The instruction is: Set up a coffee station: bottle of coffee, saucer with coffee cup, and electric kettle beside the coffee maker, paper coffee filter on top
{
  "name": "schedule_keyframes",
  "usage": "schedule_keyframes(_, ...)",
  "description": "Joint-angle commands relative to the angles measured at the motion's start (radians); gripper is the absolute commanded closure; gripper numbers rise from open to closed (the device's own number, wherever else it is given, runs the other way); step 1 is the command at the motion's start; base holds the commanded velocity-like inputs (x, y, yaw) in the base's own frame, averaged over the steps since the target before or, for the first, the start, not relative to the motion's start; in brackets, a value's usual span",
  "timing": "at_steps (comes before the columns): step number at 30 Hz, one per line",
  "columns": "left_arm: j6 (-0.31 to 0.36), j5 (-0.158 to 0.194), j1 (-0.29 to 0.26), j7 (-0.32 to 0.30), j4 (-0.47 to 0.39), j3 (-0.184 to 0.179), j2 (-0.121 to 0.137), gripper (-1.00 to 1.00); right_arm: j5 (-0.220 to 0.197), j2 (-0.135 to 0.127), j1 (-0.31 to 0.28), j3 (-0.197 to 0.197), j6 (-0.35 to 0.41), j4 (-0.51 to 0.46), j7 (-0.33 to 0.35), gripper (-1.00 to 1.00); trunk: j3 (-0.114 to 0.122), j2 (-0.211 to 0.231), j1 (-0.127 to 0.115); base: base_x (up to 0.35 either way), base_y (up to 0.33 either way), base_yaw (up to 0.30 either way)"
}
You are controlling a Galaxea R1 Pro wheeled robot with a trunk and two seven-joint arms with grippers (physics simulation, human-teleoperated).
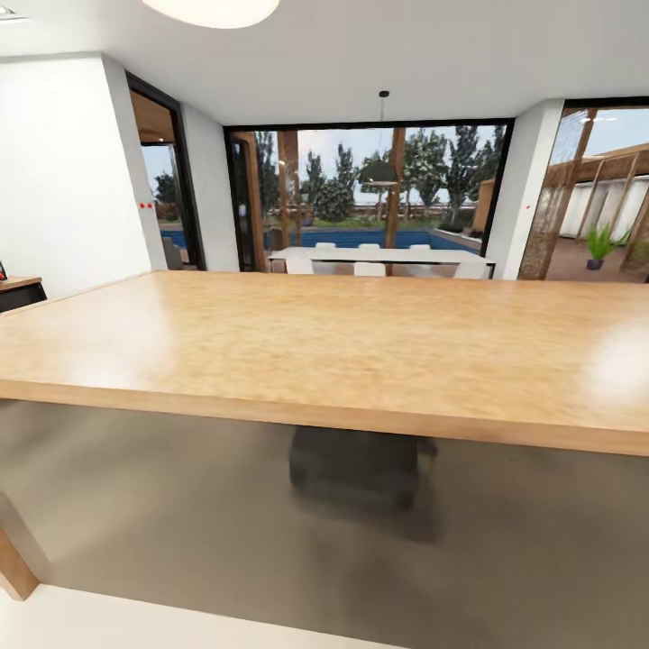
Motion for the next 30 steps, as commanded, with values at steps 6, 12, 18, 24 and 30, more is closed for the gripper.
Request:
schedule_keyframes(6, -0.003, 0.001, 0.0, 0.001, -0.026, -0.001, -0.001, -1.0, -0.001, -0.001, -0.016, 0.0, -0.02, -0.003, 0.001, -1.0, -0.001, -0.001, 0.0, 0.0, 0.0, 0.18)
schedule_keyframes(12, -0.073, -0.002, 0.0, 0.001, -0.026, 0.0, -0.001, -1.0, -0.001, -0.001, -0.017, 0.0, -0.022, -0.004, 0.001, -1.0, -0.001, -0.001, 0.0, 0.0, 0.0, 0.229)
schedule_keyframes(18, -0.101, -0.004, 0.0, 0.001, -0.026, 0.0, -0.001, -1.0, -0.001, -0.001, -0.017, 0.0, -0.022, -0.004, 0.001, -1.0, -0.001, -0.001, 0.0, 0.0, 0.0, 0.237)
schedule_keyframes(24, -0.107, -0.003, 0.0, 0.001, -0.025, 0.001, -0.001, -1.0, 0.004, -0.001, -0.017, 0.0, -0.021, -0.004, 0.002, -1.0, -0.001, -0.001, 0.0, 0.0, -0.08, 0.109)
schedule_keyframes(30, -0.108, -0.004, 0.0, 0.001, -0.025, 0.001, -0.001, -1.0, 0.006, -0.001, -0.017, 0.0, -0.023, -0.004, 0.001, -1.0, -0.001, -0.001, 0.0, 0.0, -0.143, 0.084)
